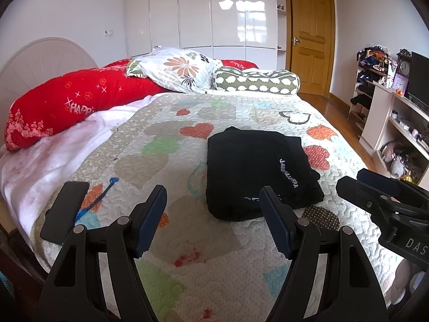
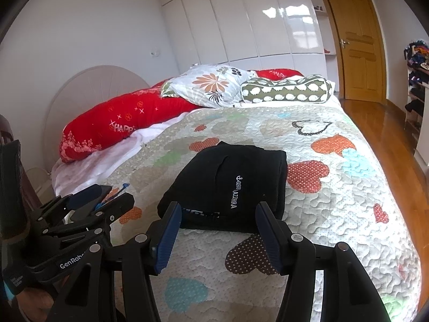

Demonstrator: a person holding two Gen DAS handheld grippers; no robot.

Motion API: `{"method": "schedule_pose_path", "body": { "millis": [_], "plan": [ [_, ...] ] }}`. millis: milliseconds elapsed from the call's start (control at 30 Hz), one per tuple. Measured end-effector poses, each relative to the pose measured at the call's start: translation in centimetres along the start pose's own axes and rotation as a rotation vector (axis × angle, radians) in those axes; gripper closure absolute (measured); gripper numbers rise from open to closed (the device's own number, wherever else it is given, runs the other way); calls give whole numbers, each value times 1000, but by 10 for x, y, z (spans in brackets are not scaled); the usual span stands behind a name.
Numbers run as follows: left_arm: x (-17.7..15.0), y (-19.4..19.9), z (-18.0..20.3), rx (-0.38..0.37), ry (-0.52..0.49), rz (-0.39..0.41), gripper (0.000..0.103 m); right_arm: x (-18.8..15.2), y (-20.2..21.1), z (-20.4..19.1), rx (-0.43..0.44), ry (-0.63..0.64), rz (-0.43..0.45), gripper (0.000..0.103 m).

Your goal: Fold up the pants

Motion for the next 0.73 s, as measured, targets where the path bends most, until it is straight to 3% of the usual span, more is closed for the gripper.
{"method": "schedule_pose_path", "body": {
  "millis": [567,733],
  "plan": [
    [-1,3,-2,-5,0,5,31,-3,-1,2,5,-8,-15,46],
    [-1,-5,-7,-20,24,-27,31,-5,-5,11,-12,-13,-27,46]
  ]
}}
Point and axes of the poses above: each gripper's, at about its wrist camera, not at the fingertips, and y roughly against the way its jaws point, z to its right, x to its top, the point moved 5 cm from there along -y, roughly the way its jaws point, and after that the axes turned 10 degrees about y, right-handed, at the moved point
